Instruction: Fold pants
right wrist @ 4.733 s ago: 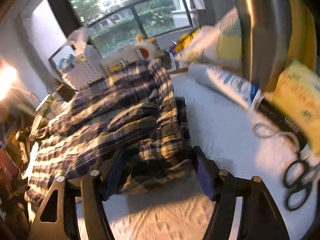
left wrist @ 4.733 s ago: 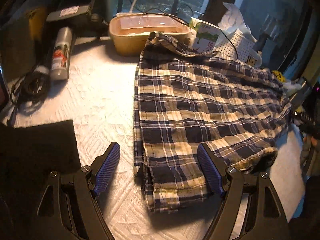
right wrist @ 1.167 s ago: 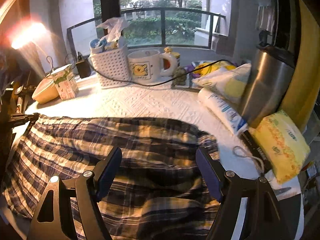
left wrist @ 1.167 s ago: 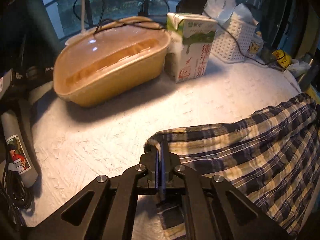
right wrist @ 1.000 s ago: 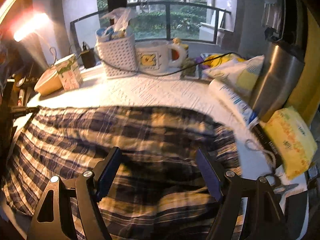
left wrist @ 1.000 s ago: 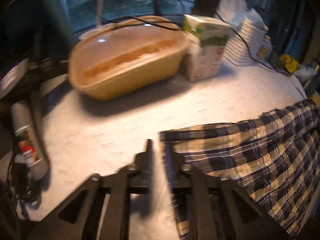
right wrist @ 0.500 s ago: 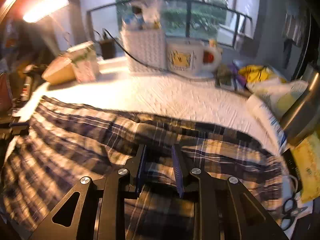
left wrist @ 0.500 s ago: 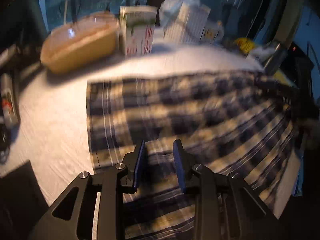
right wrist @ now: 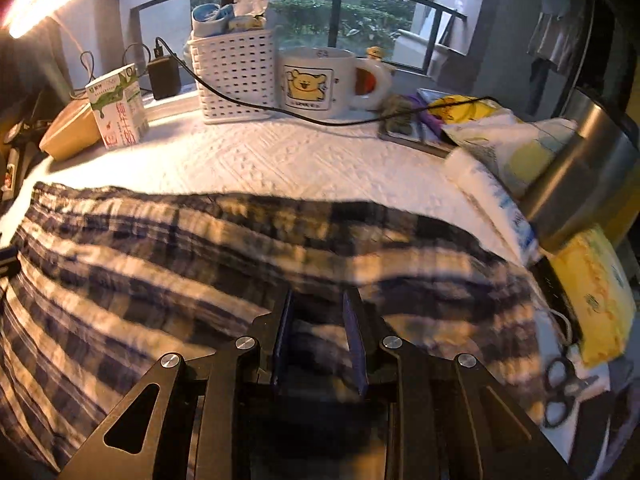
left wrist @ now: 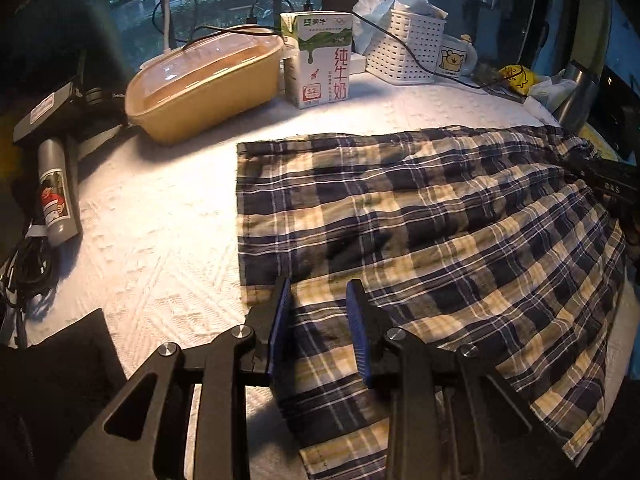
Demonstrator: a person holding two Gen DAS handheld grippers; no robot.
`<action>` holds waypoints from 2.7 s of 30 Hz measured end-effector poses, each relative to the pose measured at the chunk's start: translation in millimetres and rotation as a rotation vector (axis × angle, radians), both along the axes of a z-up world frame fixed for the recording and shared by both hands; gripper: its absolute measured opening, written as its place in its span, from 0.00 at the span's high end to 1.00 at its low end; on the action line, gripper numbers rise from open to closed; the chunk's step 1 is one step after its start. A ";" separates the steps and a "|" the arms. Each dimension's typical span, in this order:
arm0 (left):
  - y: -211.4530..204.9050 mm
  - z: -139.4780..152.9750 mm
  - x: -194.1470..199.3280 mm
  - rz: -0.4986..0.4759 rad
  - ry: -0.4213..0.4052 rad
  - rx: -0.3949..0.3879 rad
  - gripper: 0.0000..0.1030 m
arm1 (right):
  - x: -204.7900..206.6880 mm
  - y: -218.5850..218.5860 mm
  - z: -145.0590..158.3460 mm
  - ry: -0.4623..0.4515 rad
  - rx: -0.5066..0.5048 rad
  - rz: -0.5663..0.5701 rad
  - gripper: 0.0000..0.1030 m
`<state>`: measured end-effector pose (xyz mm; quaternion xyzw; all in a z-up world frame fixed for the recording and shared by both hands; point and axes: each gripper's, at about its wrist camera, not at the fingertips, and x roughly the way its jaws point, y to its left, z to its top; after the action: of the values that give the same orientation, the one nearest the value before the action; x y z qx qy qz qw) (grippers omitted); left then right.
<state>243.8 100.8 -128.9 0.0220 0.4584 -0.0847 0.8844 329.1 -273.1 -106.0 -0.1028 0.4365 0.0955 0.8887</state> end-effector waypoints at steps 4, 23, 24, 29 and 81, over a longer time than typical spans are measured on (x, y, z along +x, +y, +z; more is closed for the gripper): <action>6.5 14.1 -12.1 0.046 -0.007 -0.024 0.72 | -19.1 -9.4 11.0 -0.020 0.015 -0.011 0.74; -16.0 1.1 -89.3 -0.012 0.011 -0.128 0.72 | -80.0 54.2 -12.0 0.029 0.035 0.200 0.74; -14.3 1.2 -91.5 -0.013 0.007 -0.122 0.72 | -82.5 52.1 -12.3 0.026 0.029 0.201 0.74; -6.3 3.1 -97.4 0.008 0.019 -0.090 0.72 | -96.2 29.6 -11.2 0.015 0.005 0.158 0.73; -60.6 38.6 -109.8 -0.098 -0.082 -0.118 0.71 | -168.1 -27.5 24.1 -0.094 0.071 0.111 0.73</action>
<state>134.0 40.2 -90.3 -0.0043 0.4146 -0.1535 0.8970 161.0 -300.6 -81.9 -0.0997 0.3844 0.1553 0.9045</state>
